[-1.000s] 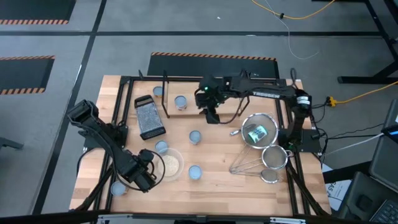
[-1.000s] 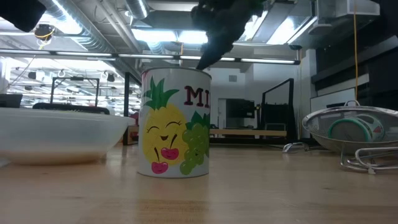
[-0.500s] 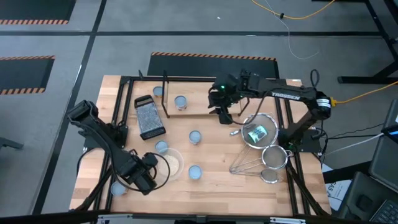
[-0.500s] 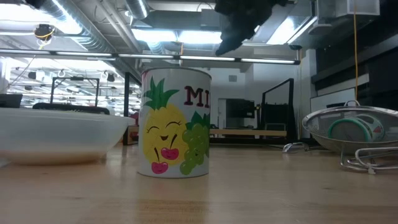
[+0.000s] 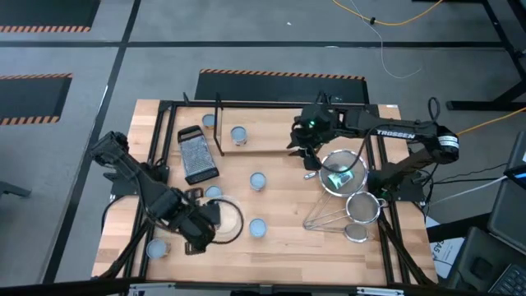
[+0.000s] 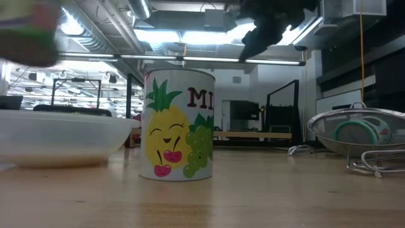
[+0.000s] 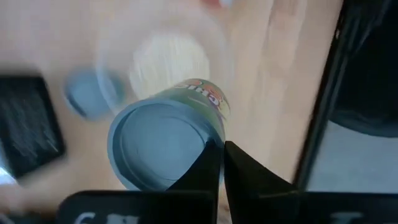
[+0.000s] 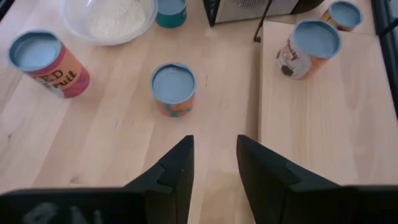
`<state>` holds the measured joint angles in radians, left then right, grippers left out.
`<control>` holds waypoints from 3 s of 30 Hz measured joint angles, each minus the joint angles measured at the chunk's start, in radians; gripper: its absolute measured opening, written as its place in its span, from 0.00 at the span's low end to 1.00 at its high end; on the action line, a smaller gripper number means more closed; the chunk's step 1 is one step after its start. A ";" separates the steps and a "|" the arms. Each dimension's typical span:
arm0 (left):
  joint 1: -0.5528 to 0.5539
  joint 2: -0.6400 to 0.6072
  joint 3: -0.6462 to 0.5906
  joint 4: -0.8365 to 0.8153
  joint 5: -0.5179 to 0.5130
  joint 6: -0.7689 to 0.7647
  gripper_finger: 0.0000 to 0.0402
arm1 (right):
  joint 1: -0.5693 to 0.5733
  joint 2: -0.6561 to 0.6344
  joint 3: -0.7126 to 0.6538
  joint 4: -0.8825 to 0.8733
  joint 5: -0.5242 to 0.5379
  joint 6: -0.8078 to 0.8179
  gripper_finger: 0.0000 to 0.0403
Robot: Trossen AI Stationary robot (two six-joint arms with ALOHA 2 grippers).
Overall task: Pick and place cans onto a shelf
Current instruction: Put the green chicken soup can on the shelf
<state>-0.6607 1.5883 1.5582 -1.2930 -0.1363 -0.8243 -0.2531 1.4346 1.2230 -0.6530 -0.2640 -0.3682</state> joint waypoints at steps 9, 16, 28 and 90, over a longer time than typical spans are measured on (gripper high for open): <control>0.163 -0.001 0.041 0.015 -0.177 0.546 0.01 | 0.003 0.000 -0.018 0.002 -0.001 0.016 0.31; 0.307 -0.002 -0.026 0.029 -0.161 0.780 0.01 | 0.003 0.000 -0.018 0.002 -0.002 0.031 0.31; 0.454 -0.002 -0.261 0.268 -0.060 1.014 0.02 | 0.003 0.000 -0.018 0.002 -0.002 0.031 0.31; 0.525 -0.239 -0.355 0.303 -0.082 0.879 0.18 | 0.003 0.001 -0.018 0.051 0.001 0.046 0.32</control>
<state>-0.1356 1.3495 1.2037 -0.9901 -0.2180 0.0549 -0.2501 1.4353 1.2053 -0.6017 -0.2630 -0.3219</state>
